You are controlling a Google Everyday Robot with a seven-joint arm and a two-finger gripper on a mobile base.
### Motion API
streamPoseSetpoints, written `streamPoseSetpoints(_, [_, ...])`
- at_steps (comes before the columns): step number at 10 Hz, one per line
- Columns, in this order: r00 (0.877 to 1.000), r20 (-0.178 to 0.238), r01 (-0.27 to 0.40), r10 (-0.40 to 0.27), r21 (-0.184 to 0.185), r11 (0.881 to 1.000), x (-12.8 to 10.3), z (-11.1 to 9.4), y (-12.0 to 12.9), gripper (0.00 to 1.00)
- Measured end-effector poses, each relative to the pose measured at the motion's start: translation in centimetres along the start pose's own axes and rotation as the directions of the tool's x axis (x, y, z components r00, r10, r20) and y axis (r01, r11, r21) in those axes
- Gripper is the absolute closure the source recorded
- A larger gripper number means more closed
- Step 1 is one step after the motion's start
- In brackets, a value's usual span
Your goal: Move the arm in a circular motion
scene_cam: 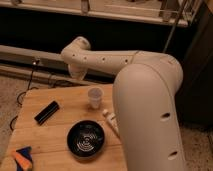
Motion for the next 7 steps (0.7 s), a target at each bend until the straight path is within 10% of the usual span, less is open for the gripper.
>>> streamPoseSetpoints(4, [0.961, -0.003, -0.275, 0.277, 0.084, 0.958, 9.7, -3.7, -8.2, 1.0])
streamPoseSetpoints(7, [0.936, -0.011, -0.347, 0.351, 0.123, 0.93, 17.2, -6.8, -8.2, 1.0])
